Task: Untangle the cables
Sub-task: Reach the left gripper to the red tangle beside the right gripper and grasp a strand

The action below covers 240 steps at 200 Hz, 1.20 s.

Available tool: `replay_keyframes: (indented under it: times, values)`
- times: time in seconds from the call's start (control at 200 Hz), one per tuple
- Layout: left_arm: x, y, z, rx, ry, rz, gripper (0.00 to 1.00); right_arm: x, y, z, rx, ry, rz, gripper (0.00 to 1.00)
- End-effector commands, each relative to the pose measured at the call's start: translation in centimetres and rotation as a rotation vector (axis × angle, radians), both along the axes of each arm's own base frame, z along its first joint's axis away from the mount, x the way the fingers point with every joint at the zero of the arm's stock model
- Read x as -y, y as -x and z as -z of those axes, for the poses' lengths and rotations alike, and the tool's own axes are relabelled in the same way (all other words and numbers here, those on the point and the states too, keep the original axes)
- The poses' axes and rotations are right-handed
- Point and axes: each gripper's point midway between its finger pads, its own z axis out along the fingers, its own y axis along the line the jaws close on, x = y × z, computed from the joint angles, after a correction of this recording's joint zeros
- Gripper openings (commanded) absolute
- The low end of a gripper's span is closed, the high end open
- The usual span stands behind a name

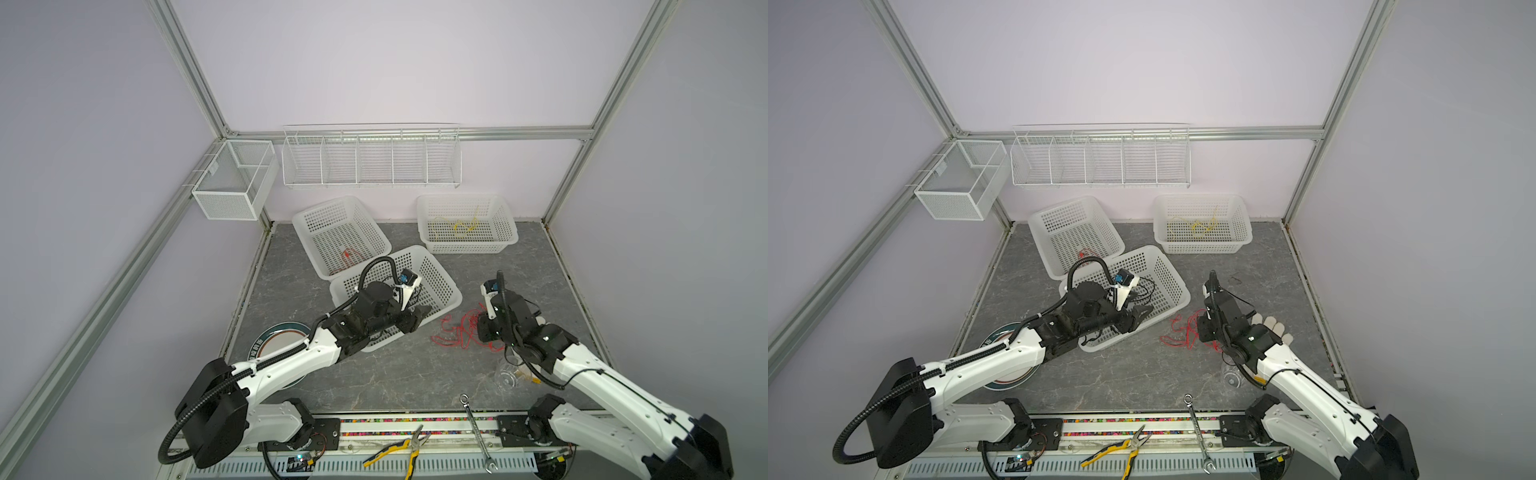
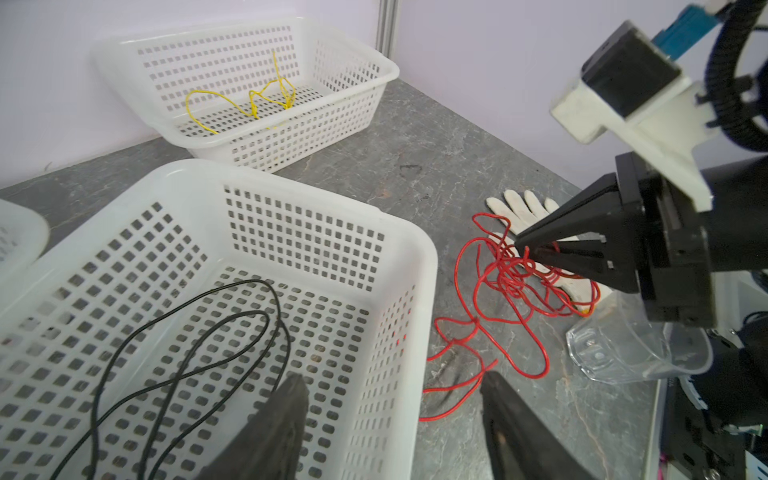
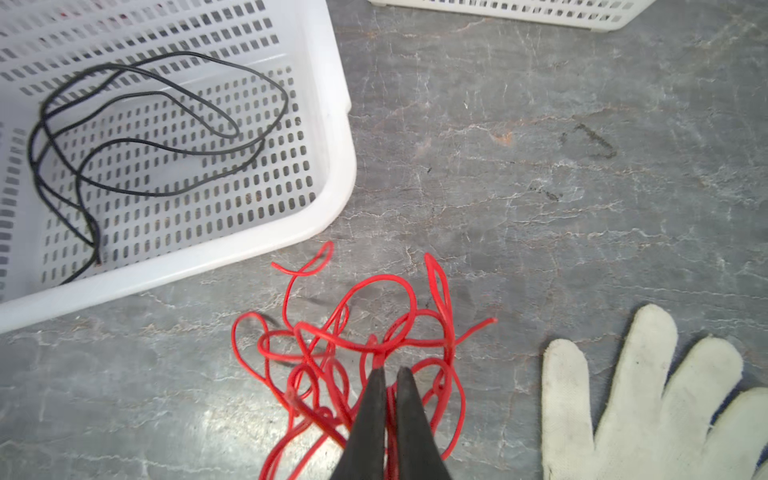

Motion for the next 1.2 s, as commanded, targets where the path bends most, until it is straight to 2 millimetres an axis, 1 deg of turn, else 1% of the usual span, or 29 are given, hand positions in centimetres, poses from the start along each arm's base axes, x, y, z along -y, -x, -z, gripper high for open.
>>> replay_keyframes:
  times: [0.0,0.135,0.24,0.3,0.495,0.665,0.765,0.865,0.989,0.999,1.009,1.044,1.194]
  values:
    - [2.1,0.5,-2.1,0.040,0.028,0.060,0.66,-0.7,0.8,-1.9,0.024,-0.023,-0.086,0.07]
    - [3.5,1.1,-2.6,0.044,0.053,0.109,0.66,-0.8,1.2,-3.3,0.043,-0.044,-0.099,0.07]
    - [4.1,1.2,-2.3,0.040,0.051,0.122,0.66,0.4,0.8,-4.2,0.076,-0.035,-0.028,0.07]
    - [4.4,1.2,-1.9,0.033,0.040,0.129,0.66,0.7,0.8,-4.9,0.102,-0.045,-0.016,0.07]
    - [4.8,1.6,-0.4,0.012,0.006,0.140,0.66,0.1,1.1,-7.8,0.168,-0.105,-0.052,0.07]
    - [4.9,2.2,1.0,0.008,-0.001,0.154,0.66,0.2,1.1,-9.4,0.198,-0.105,-0.057,0.07]
    - [5.1,2.8,1.3,0.014,-0.002,0.164,0.66,0.2,1.1,-10.4,0.216,-0.117,-0.059,0.07]
    - [5.5,3.4,1.3,0.037,0.003,0.185,0.67,0.0,1.0,-11.4,0.233,-0.129,-0.062,0.07]
    - [6.3,5.0,1.6,0.110,-0.021,0.236,0.71,-0.1,0.7,-11.6,0.243,-0.131,-0.064,0.07]
    - [6.4,5.1,1.7,0.119,-0.025,0.240,0.72,-0.1,0.7,-12.6,0.262,-0.142,-0.063,0.07]
    - [6.4,5.2,1.8,0.126,-0.030,0.244,0.72,-0.2,0.6,-12.9,0.269,-0.146,-0.065,0.07]
    - [6.6,5.6,2.0,0.153,-0.048,0.253,0.73,-0.2,0.6,-13.2,0.275,-0.149,-0.064,0.06]
    - [7.2,6.3,2.8,0.237,-0.122,0.247,0.73,-0.6,0.4,-13.9,0.283,-0.163,-0.078,0.07]
